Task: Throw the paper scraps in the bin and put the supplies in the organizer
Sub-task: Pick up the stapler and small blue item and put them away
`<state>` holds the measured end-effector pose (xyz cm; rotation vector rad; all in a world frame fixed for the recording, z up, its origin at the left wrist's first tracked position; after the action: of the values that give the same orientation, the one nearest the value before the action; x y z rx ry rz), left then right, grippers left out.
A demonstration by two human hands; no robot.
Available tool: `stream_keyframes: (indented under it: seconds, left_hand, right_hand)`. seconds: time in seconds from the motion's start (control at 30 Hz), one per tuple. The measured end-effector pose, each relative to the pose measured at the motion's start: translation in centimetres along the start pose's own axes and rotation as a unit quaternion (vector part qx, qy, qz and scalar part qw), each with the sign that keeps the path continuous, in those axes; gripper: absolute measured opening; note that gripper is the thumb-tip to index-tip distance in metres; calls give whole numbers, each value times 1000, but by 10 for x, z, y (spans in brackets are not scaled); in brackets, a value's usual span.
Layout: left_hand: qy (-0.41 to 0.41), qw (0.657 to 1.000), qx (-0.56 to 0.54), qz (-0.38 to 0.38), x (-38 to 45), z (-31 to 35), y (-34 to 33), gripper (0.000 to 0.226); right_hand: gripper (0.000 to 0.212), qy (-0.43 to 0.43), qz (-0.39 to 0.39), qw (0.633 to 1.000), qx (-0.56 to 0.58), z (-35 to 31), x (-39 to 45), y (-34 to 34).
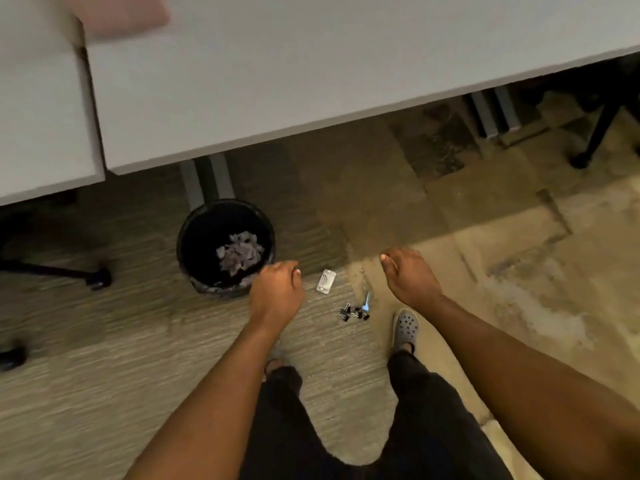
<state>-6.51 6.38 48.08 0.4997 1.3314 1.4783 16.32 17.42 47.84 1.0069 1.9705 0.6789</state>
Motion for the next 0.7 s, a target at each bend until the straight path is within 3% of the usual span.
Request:
stream_keyframes:
  seconds: [0.17, 0.27, 0.37, 0.43, 0.57, 0.7]
  left_hand:
    - [80, 990, -15, -116, 20, 9, -138, 28]
    - [108, 981, 2, -161, 42, 0, -236, 39]
    - [110, 973, 22, -203, 72, -16, -334, 44]
    - [105, 971, 34, -214, 91, -27, -391, 47]
    - [59, 970, 75, -222, 124, -41, -496, 55]
    - [49, 979, 91, -178, 150, -50, -564, 64]
  right_hand:
    - [25, -140, -60, 987, 55, 120, 43, -68]
    - [15, -229, -115, 963, 86, 205, 70, -134]
    - [5, -252, -166, 952, 49, 284, 98, -202]
    - [29, -268, -203, 941, 31, 327, 110, -249]
    - [70, -191, -248, 949, -50, 378, 131, -329]
    - [76, -94, -209, 968, -99, 407, 148, -389]
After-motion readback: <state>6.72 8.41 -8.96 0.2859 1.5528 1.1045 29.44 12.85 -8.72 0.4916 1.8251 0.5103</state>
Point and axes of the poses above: each hand's wrist, its own x-axis towards the middle knuckle, its own y-axis out of the back of the hand, z = x × y, the point moved 5 cm from there along x, towards the middle knuckle, and after that the axes turned 12 degrees about x, right-handed, at the moved point
